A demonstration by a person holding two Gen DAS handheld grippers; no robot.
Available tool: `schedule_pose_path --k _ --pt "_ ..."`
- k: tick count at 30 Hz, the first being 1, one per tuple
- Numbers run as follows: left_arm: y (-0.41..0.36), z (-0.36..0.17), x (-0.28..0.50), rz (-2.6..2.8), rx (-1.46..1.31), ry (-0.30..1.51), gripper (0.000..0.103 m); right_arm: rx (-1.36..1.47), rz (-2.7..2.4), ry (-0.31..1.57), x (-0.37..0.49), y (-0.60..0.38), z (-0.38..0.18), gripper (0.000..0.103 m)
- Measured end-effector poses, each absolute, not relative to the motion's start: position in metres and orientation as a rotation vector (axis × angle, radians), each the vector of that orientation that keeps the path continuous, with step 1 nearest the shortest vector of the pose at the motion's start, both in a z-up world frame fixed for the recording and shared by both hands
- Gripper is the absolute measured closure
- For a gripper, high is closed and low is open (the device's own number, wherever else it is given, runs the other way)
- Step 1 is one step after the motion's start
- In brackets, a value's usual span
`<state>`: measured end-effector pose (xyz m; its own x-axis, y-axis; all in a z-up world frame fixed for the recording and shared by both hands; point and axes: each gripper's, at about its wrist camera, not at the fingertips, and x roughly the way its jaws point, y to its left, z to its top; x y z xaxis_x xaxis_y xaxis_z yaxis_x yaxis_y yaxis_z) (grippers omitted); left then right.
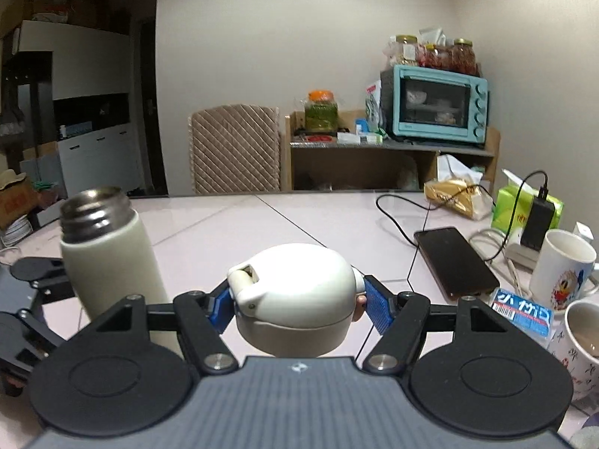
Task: Unscrew bottle cap and pour
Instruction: 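Lower the white cap onto the table beside the bottle with the right gripper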
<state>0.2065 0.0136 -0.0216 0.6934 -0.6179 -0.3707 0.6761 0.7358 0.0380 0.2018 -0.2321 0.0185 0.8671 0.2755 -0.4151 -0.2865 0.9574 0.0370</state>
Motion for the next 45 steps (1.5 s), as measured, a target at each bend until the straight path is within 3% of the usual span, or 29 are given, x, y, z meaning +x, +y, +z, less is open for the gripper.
schedule_pose_path --k 14,45 --pt "0.010 -0.020 0.205 -0.723 0.177 0.348 0.031 -0.075 0.247 0.590 0.229 -0.213 -0.011 0.032" --pt "0.011 -0.022 0.206 -0.719 0.174 0.348 0.031 -0.109 0.256 0.669 0.242 -0.196 -0.034 0.031"
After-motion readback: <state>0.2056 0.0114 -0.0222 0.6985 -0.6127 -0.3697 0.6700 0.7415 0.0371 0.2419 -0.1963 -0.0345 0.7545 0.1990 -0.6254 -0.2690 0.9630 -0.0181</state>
